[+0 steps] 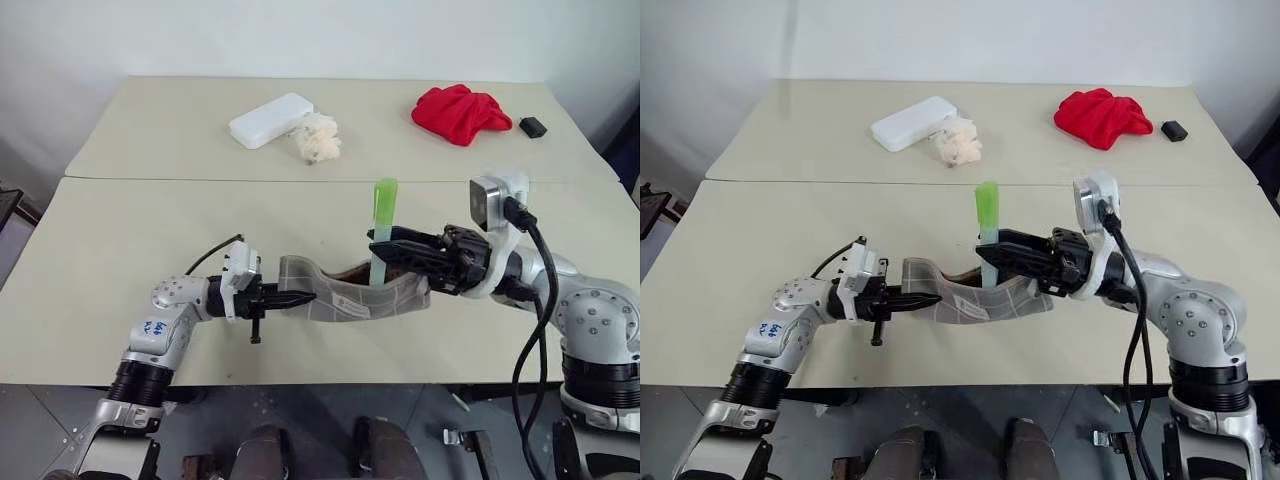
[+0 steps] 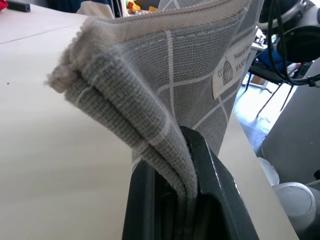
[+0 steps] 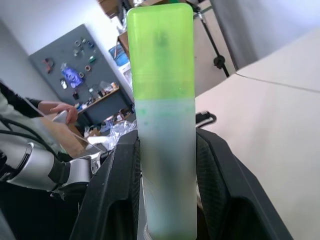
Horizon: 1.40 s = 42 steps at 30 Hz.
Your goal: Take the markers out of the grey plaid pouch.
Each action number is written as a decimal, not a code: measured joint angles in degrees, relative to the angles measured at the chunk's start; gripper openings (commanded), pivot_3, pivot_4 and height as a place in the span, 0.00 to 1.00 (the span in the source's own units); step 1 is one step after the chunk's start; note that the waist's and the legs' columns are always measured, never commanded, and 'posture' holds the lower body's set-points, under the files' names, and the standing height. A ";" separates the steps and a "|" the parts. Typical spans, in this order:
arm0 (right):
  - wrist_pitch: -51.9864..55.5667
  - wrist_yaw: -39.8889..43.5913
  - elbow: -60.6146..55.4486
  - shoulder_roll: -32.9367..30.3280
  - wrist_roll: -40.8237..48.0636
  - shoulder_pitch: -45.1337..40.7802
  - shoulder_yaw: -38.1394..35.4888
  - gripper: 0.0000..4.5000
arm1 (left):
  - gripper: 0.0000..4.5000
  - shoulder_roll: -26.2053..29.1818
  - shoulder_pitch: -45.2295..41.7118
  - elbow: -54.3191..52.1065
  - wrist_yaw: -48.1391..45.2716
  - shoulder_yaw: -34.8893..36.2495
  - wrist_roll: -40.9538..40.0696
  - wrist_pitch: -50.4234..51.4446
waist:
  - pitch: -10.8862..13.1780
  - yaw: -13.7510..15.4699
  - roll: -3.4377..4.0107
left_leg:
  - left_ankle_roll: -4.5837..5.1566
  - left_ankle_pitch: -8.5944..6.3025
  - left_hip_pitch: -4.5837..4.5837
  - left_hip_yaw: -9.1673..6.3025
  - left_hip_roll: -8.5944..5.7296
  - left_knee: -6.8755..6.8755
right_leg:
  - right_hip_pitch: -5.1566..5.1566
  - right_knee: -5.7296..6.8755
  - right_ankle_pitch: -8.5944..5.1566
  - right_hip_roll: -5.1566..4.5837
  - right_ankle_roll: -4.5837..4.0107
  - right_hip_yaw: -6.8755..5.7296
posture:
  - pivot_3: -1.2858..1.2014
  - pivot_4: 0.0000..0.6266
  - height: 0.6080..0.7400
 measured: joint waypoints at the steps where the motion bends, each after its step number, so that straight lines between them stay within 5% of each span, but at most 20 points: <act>1: -0.18 -0.35 -0.01 0.07 -0.23 0.27 0.00 0.27 | 0.00 0.06 0.00 0.01 0.00 0.01 0.02 -0.01 | 0.00 -0.01 0.00 | 0.00 0.00 0.01 0.00 0.00 0.00 | 0.00 0.00 0.00 0.00 0.00 0.00 | 0.52 0.24 1.00; 14: 0.51 -0.66 -0.26 0.11 0.86 1.48 0.19 0.27 | 0.00 0.52 -0.11 0.12 -0.11 0.02 0.04 -0.07 | 0.00 -0.04 0.00 | 0.00 0.00 0.01 -0.01 0.00 -0.02 | 0.00 0.00 0.00 0.00 0.00 0.00 | 0.52 0.24 1.00; 20: 1.02 -2.40 0.33 0.35 1.17 0.56 0.19 0.65 | 0.00 0.99 -0.16 0.14 -0.03 0.03 0.05 -0.05 | 0.00 -0.05 0.00 | 0.00 0.00 0.01 -0.01 0.00 -0.02 | 0.00 -0.01 0.00 0.01 0.00 0.00 | 0.52 0.24 1.00; 24: -2.37 -1.59 0.29 0.88 -3.11 0.49 0.76 0.65 | 0.00 1.00 -0.17 0.14 0.03 0.06 0.04 -0.07 | 0.00 -0.05 0.00 | 0.00 0.00 0.01 0.00 0.00 -0.02 | 0.00 -0.01 0.00 0.01 0.00 0.00 | 0.52 0.24 1.00; 29: -4.75 -0.11 0.35 1.02 -6.69 0.04 1.73 0.39 | 0.00 1.21 -0.16 0.15 0.05 0.10 0.05 -0.06 | 0.00 -0.09 0.00 | 0.00 0.00 0.01 0.00 0.00 -0.03 | 0.00 -0.01 0.00 0.01 0.00 0.00 | 0.52 0.24 1.00; 36: -8.64 8.81 1.28 -5.40 -14.52 -3.07 4.72 0.39 | 0.00 1.21 -0.35 0.11 0.04 0.08 -0.04 -0.49 | 0.00 0.06 0.00 | 0.00 0.00 -0.01 0.01 0.00 -0.03 | -0.01 -0.05 0.00 0.00 0.00 0.01 | 0.52 0.24 1.00; 40: -2.92 9.57 4.58 -6.97 -7.29 -6.20 2.53 0.39 | 0.00 1.08 -1.00 -0.50 0.11 0.05 -0.36 -1.16 | 0.00 0.04 0.00 | 0.01 0.00 -0.01 0.00 0.00 -0.03 | -0.01 -0.04 0.00 0.00 0.00 0.00 | 0.52 0.24 1.00; 42: 0.96 8.62 6.40 -8.26 -3.44 -6.82 1.75 0.50 | 0.00 1.06 -1.35 -0.80 0.20 0.03 -0.50 -1.44 | 0.00 0.07 0.00 | 0.01 0.00 -0.01 0.00 0.00 -0.03 | -0.01 -0.05 0.00 0.00 0.00 0.00 | 0.52 0.24 1.00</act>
